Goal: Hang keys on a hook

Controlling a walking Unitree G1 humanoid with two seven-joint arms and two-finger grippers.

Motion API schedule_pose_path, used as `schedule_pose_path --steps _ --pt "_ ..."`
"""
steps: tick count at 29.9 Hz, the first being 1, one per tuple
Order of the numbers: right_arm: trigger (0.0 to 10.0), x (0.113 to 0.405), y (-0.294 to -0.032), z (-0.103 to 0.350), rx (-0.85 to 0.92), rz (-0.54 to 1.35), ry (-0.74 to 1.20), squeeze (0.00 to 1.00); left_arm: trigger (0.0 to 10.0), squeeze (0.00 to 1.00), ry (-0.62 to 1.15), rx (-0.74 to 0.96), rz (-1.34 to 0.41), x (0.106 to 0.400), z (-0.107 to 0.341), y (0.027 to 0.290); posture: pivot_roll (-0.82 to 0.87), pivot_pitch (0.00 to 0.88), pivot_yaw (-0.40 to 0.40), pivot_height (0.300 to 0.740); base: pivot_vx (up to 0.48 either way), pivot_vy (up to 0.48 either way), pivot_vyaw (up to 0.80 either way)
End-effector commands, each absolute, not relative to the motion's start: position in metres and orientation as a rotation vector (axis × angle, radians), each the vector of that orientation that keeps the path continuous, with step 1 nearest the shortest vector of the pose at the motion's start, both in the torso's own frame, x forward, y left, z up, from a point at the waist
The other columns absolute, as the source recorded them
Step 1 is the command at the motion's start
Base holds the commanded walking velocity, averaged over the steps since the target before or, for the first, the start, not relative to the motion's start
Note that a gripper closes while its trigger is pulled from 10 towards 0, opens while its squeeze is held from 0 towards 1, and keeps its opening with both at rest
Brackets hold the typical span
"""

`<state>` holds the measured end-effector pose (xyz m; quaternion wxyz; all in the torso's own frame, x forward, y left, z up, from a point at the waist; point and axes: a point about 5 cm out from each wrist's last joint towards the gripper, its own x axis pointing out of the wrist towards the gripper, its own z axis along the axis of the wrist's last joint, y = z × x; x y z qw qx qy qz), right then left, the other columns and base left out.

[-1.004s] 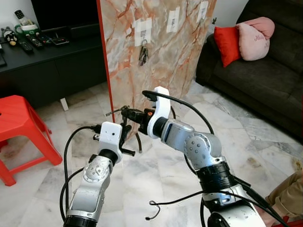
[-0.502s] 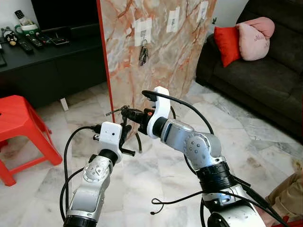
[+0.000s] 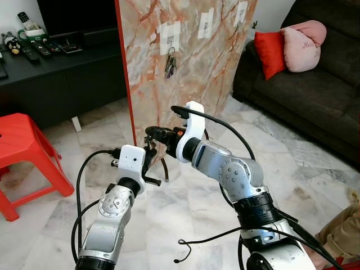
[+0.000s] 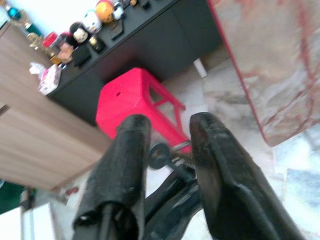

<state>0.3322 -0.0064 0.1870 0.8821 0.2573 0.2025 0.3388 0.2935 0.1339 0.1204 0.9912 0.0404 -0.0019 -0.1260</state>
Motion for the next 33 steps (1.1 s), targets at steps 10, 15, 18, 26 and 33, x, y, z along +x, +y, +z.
schedule_pose_path --steps 10,15,18,26,33 --pt "10.0 0.357 -0.041 0.178 0.510 0.464 0.350 1.00 0.0 0.00 0.015 0.111 -0.280 0.290 0.120 0.133 0.05 0.058 -0.179 0.740 0.000 0.000 0.00" --pt "10.0 0.368 -0.076 0.159 0.437 0.338 0.347 0.00 0.0 0.00 0.066 0.148 -0.263 0.288 0.112 0.140 0.05 0.060 -0.175 0.740 0.000 0.000 0.00" --pt "10.0 0.371 -0.099 0.136 0.335 0.259 0.368 0.00 2.5 0.00 0.112 0.169 -0.221 0.288 0.105 0.148 0.05 0.057 -0.172 0.740 0.000 0.000 0.00" --pt "10.0 0.326 -0.150 0.028 0.096 0.121 0.641 0.00 10.0 0.00 0.113 0.170 -0.158 0.289 0.105 0.158 0.06 0.054 -0.164 0.740 0.000 0.000 0.00" --pt "10.0 0.245 -0.183 -0.050 -0.131 0.067 0.938 0.00 10.0 0.00 0.098 0.108 -0.152 0.288 0.100 0.156 0.05 0.035 -0.162 0.740 0.000 0.000 0.00"
